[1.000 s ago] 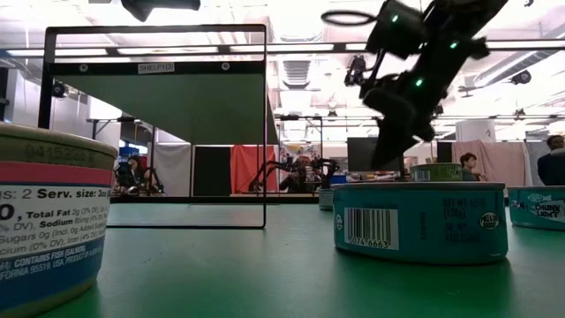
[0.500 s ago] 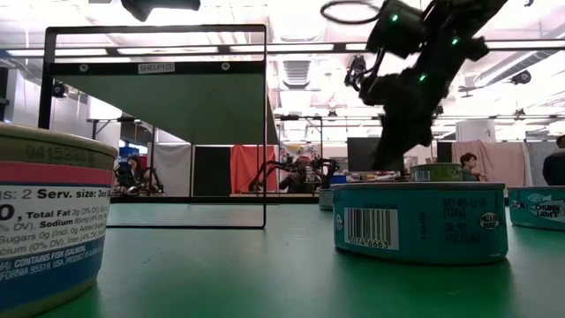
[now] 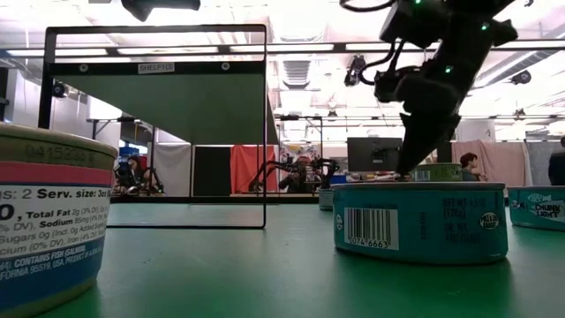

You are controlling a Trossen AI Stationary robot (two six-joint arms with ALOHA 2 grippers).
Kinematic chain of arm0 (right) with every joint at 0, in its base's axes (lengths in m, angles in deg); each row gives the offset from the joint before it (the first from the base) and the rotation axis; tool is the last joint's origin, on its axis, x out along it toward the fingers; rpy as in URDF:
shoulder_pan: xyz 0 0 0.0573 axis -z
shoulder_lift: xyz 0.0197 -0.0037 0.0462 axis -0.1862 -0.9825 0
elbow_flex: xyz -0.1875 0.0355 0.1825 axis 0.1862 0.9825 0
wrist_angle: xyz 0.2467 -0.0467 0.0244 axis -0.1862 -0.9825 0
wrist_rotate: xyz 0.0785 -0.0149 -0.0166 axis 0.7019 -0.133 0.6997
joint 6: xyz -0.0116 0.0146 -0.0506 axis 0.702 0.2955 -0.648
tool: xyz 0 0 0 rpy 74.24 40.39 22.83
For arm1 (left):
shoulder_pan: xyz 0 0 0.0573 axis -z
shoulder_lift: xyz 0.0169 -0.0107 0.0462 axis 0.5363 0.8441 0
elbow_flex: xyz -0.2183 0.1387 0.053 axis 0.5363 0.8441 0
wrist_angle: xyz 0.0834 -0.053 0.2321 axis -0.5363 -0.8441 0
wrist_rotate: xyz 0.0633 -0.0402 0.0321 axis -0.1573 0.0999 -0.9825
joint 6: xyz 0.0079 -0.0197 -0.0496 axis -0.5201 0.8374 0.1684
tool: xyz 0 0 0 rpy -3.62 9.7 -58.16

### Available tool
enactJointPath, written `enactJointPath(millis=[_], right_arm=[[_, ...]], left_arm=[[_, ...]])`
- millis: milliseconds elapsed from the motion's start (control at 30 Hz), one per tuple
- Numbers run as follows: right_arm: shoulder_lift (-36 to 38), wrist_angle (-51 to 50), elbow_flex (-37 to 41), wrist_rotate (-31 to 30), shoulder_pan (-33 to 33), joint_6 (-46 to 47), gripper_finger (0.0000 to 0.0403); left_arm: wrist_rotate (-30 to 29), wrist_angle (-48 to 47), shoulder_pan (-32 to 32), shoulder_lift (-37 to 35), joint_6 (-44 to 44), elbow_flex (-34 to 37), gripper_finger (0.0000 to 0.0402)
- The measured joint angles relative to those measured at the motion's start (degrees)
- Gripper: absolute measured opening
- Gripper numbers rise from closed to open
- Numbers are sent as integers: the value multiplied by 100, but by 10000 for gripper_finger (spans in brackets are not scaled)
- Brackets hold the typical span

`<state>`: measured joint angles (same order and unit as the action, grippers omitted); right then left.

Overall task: Stack canned seafood by type on shelf
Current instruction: Put the green and white tuna can on the shelf

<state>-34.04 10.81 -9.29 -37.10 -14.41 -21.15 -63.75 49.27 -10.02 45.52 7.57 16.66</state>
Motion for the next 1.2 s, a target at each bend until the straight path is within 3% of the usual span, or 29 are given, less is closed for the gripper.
enactJointPath(millis=[400,1200], right_arm=[[-289,12,115,-99,-44,-44,12],[-134,119,400,-571,-496,341,12]], left_arm=[[2,-2,1,-1,17,1,0],[2,-2,-1,-1,22,12,0]])
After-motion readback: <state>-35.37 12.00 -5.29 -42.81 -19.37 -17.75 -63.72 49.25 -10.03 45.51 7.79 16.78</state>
